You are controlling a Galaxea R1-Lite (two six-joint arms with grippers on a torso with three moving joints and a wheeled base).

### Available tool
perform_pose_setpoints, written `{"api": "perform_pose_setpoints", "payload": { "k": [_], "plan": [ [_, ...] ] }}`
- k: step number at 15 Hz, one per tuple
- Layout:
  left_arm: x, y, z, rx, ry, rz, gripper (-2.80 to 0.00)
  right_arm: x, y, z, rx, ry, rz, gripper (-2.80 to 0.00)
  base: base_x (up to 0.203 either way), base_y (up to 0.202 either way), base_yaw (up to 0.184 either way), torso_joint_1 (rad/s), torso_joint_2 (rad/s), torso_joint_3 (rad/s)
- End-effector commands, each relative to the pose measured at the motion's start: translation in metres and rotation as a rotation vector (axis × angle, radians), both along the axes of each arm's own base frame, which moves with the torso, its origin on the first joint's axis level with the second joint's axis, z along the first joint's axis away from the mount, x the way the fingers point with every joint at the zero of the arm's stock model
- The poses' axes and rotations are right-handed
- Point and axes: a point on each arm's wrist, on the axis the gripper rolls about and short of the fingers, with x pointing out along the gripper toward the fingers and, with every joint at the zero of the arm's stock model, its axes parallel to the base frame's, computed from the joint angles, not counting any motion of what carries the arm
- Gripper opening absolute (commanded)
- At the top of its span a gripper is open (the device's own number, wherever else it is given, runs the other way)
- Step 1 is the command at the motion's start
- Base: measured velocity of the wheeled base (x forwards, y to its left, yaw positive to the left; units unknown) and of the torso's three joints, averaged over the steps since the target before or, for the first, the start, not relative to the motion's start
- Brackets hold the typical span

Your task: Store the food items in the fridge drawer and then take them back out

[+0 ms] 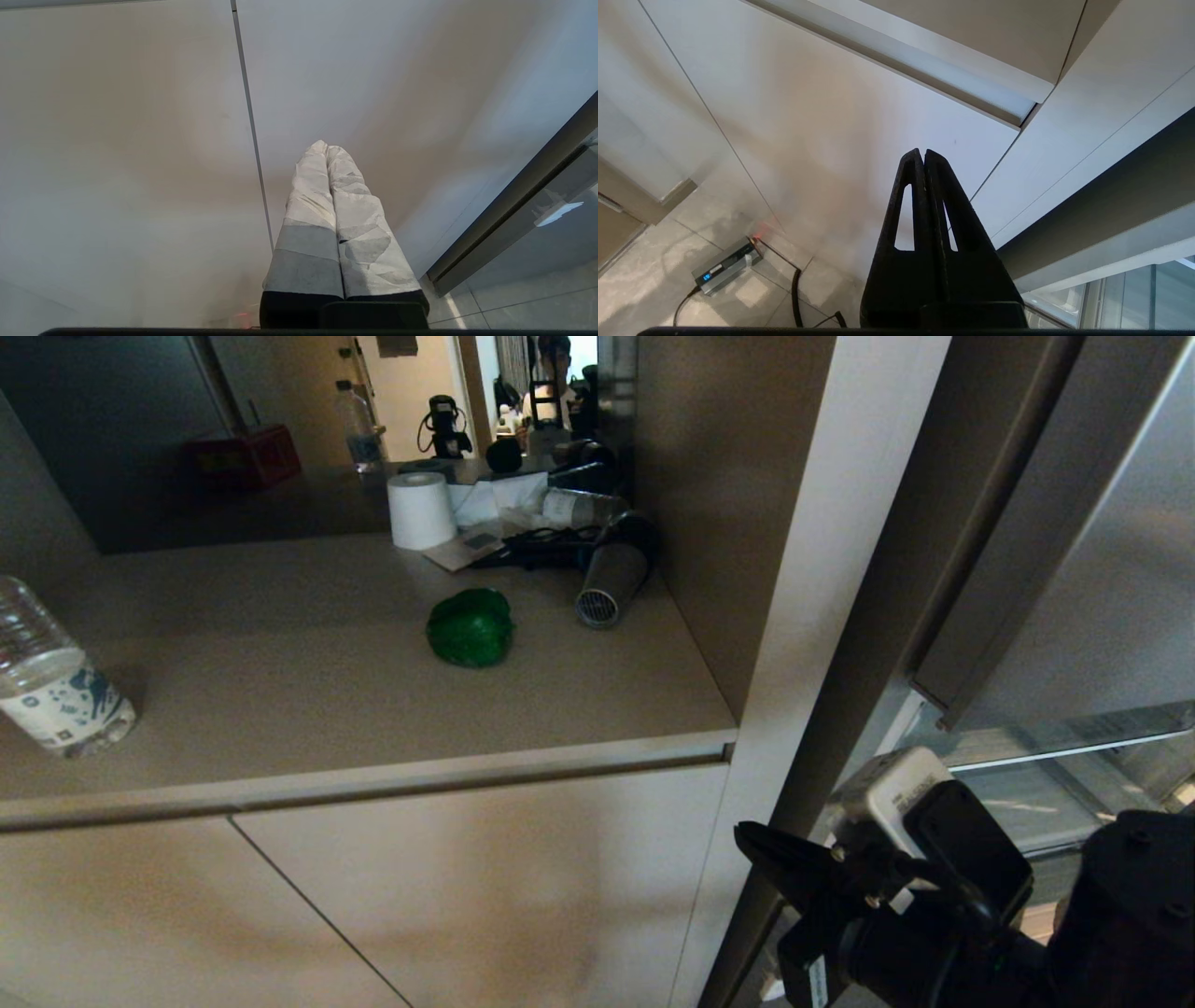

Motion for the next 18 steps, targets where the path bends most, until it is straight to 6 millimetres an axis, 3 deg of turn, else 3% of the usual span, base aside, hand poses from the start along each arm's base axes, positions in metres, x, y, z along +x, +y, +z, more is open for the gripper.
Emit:
{"api": "perform_pose_setpoints", "payload": {
  "k": [1, 11, 18],
  "plan": [
    [0.0000, 0.0000, 0.0000, 0.000, 0.001, 0.000, -2.80, 0.0001, 0.0004, -0.0003, 0.000, -0.002, -0.002, -2.80, 0.000, 0.000, 0.000, 0.000, 0.00, 0.000],
    [0.0000, 0.0000, 0.0000, 0.000, 0.001, 0.000, -2.80, -0.0025, -0.0040, -0.0046, -0.016, 0.005, -0.001, -2.80, 0.000, 0.000, 0.000, 0.000, 0.00, 0.000],
    [0.0000, 0.0000, 0.0000, 0.000, 0.001, 0.000, -2.80, -0.0038, -0.0063, -0.0030, -0.006, 0.002, -0.002, -2.80, 0.002, 0.099, 0.004, 0.000, 0.00, 0.000]
  ]
}}
